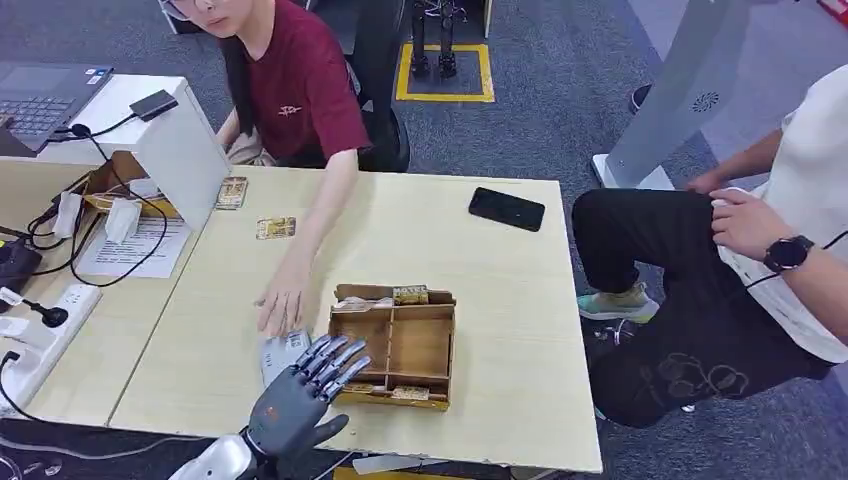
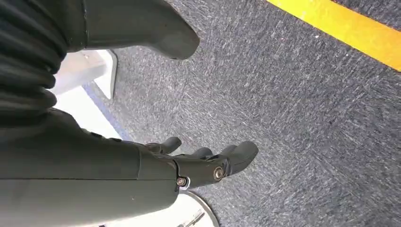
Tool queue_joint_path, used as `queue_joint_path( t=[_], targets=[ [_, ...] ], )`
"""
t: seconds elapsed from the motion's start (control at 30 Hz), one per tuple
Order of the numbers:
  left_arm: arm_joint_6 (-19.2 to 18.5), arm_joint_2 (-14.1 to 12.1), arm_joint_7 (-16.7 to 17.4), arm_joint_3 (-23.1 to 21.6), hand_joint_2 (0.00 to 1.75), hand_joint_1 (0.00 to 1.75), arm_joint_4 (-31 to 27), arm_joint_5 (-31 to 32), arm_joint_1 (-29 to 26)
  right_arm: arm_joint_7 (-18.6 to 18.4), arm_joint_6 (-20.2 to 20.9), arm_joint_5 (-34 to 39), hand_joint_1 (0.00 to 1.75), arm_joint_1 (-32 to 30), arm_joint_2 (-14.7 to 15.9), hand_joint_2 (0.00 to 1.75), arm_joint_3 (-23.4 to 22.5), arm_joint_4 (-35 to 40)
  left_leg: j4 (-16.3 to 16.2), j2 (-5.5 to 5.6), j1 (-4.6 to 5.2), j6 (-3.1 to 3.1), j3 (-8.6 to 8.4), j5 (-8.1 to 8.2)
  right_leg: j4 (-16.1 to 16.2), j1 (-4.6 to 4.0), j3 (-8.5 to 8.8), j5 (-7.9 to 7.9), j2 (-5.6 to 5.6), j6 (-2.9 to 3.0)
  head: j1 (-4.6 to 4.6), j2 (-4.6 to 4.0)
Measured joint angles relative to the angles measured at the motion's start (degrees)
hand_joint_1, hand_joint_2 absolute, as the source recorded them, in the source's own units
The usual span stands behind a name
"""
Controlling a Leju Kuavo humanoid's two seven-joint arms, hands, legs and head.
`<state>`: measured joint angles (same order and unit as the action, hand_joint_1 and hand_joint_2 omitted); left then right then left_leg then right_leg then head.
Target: Pass the card to the sensor for recognition and then transmit it.
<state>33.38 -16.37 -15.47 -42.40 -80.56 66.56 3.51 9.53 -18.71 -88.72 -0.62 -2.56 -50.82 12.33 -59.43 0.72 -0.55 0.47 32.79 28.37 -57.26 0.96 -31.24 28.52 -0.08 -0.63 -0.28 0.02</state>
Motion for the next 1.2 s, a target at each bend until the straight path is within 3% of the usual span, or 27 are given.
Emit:
queue_joint_path(
  t=[1.03,1.07,1.2],
  targets=[
    [0.9,0.8,1.9,0.0,1.75,0.00,3.4,0.5,0.7,1.0,-0.7,0.0,0.00,0.0,0.0,1.75,0.0,0.0,0.0,0.01,0.00,0.00,0.00,0.00,0.0,0.00,0.00,0.00,0.00,0.00,0.00,-0.02],
    [0.9,0.8,2.0,0.0,1.75,1.75,3.5,0.5,0.7,1.0,-0.9,0.0,0.00,0.0,0.0,1.75,0.0,0.0,0.0,0.00,0.00,0.00,0.00,0.00,0.0,0.00,0.00,0.00,0.00,0.00,0.00,0.00],
    [0.1,0.8,1.8,0.0,1.75,1.75,3.5,-0.3,0.7,1.3,-1.0,0.0,0.00,0.0,0.0,1.75,0.0,0.0,0.0,0.01,0.00,0.00,0.01,0.00,0.0,0.00,0.01,0.00,0.00,0.00,0.00,0.00]
  ],
)
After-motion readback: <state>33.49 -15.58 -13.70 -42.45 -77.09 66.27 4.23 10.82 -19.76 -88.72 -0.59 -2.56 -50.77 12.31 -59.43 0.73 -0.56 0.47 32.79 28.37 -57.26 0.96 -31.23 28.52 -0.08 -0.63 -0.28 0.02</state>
